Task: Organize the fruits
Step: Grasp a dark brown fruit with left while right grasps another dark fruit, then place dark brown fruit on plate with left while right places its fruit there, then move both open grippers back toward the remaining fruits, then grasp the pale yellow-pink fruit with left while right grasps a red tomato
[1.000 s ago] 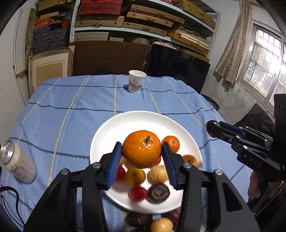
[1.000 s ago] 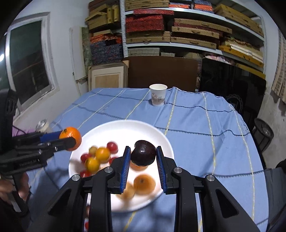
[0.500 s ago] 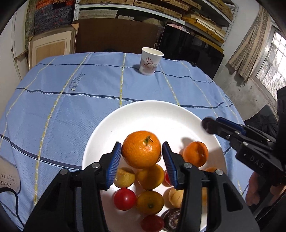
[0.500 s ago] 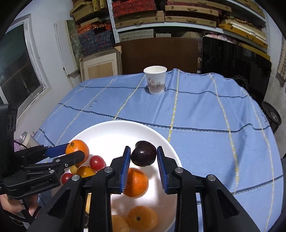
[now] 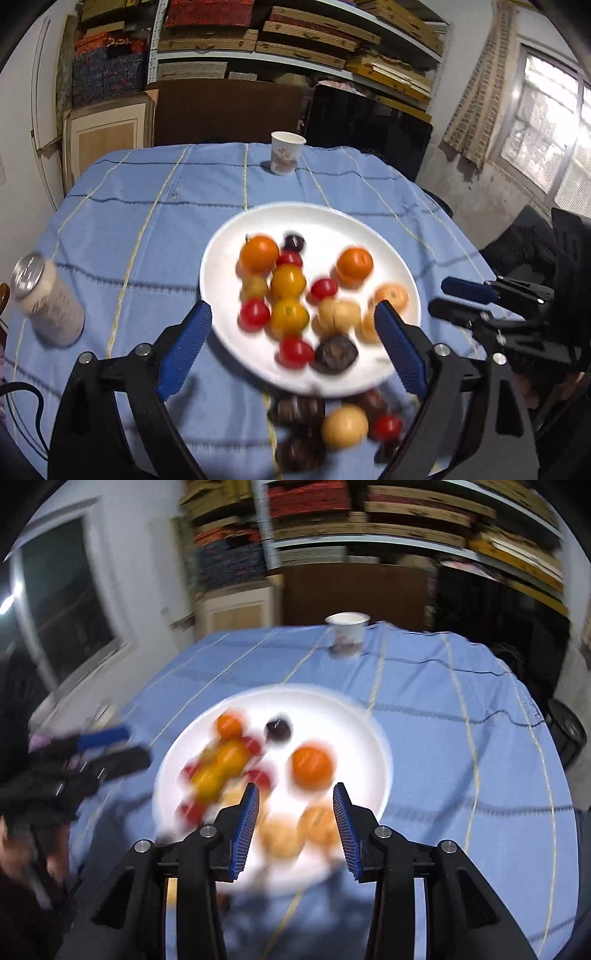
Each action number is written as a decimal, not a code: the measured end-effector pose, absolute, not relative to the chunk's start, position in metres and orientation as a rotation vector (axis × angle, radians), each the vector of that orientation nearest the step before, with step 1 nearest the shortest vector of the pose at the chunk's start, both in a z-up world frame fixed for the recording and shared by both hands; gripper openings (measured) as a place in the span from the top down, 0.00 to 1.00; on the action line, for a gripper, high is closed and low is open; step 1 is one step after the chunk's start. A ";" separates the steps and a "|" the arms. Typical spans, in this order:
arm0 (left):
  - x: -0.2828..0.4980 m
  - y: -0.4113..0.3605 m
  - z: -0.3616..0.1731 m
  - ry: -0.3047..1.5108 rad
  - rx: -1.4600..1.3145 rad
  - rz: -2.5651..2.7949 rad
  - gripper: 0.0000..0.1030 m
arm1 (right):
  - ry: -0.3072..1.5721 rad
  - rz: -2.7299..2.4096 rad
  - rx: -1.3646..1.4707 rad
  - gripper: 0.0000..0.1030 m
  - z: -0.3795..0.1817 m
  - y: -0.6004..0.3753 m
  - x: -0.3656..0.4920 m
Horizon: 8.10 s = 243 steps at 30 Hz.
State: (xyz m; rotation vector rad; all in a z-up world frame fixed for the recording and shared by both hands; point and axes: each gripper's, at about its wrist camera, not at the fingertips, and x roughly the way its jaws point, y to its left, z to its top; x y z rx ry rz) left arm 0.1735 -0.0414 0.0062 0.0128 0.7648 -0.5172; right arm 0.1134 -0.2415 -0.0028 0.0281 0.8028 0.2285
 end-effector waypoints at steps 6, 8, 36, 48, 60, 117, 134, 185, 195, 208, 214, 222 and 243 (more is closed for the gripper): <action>0.115 -0.021 -0.032 0.823 0.003 -0.519 0.12 | 0.855 0.331 -0.044 0.59 -0.042 -0.194 0.033; 0.106 -0.019 -0.051 0.861 0.002 -0.520 0.12 | 0.873 0.341 -0.041 0.59 -0.053 -0.183 0.025; 0.107 -0.051 -0.081 0.929 0.245 -0.404 0.44 | 0.776 0.283 0.208 0.70 -0.064 -0.213 0.013; 0.096 -0.043 -0.068 0.844 0.183 -0.451 0.62 | 0.774 0.291 0.229 0.69 -0.065 -0.216 0.011; 0.086 -0.036 -0.061 0.802 0.146 -0.450 0.62 | 0.761 0.286 0.232 0.69 -0.063 -0.217 0.009; 0.123 -0.052 -0.020 0.855 0.070 -0.578 0.16 | 0.719 0.176 0.156 0.48 -0.013 -0.259 0.058; 0.068 -0.048 -0.061 0.825 0.178 -0.460 0.16 | 0.731 0.177 0.096 0.39 -0.058 -0.218 -0.002; 0.076 -0.026 -0.047 0.714 0.021 -0.489 0.67 | 0.778 0.188 0.108 0.37 -0.066 -0.216 -0.001; 0.084 -0.046 -0.056 0.780 0.100 -0.502 0.39 | 0.810 0.181 0.083 0.37 -0.070 -0.211 0.001; 0.115 -0.026 -0.077 0.909 -0.004 -0.422 0.54 | 0.794 0.193 0.111 0.37 -0.069 -0.216 -0.001; 0.119 -0.027 -0.079 0.922 0.007 -0.400 0.55 | 0.787 0.195 0.116 0.37 -0.068 -0.216 -0.002; 0.113 -0.029 -0.075 0.883 0.021 -0.423 0.63 | 0.784 0.192 0.123 0.37 -0.068 -0.218 -0.001; 0.094 -0.003 -0.051 0.736 -0.128 -0.477 0.63 | 0.897 0.189 -0.152 0.62 -0.066 -0.149 0.044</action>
